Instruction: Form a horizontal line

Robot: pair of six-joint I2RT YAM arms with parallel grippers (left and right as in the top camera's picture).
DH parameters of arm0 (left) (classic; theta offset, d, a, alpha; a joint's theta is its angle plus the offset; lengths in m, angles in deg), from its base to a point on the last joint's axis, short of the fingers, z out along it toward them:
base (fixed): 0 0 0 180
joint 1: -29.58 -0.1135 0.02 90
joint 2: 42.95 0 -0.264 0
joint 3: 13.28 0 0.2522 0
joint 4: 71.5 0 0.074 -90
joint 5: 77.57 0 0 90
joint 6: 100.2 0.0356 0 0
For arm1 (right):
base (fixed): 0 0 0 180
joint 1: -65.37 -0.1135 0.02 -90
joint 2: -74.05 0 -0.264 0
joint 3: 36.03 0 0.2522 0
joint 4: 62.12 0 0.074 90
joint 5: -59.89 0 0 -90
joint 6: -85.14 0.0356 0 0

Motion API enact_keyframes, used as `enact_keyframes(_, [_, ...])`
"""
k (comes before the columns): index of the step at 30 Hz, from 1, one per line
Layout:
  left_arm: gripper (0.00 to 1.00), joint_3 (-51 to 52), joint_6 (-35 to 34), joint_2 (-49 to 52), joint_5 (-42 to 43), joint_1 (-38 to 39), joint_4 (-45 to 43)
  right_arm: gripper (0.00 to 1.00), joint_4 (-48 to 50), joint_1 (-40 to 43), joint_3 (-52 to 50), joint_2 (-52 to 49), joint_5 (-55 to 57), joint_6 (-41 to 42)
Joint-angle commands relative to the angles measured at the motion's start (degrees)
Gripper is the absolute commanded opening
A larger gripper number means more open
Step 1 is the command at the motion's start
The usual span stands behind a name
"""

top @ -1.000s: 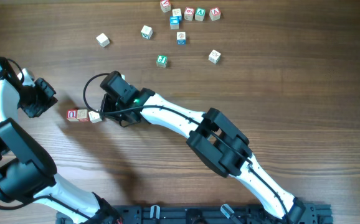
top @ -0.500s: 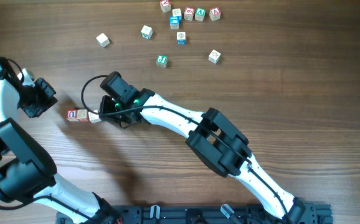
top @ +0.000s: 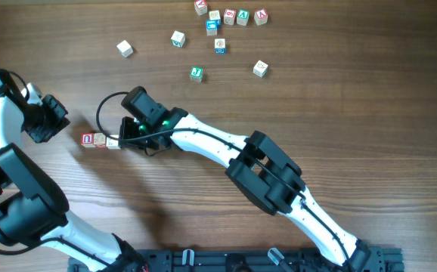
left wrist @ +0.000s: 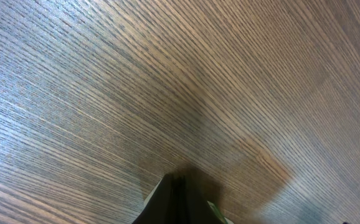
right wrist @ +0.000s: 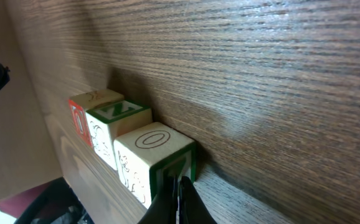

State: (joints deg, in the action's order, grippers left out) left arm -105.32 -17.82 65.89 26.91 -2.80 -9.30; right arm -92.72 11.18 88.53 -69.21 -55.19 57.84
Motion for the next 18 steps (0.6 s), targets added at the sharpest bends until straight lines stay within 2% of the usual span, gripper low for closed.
enact_keyframes(1, [0.04,-0.74,0.94,-0.46,0.70,-0.26,-0.15,0.05,0.52,-0.13,-0.28,-0.81,-0.74,-1.46])
enact_keyframes(18, [0.04,-0.74,0.94,-0.46,0.72,-0.26,-0.13,0.05,3.91,-0.13,-0.28,-0.81,-1.86,-4.46])
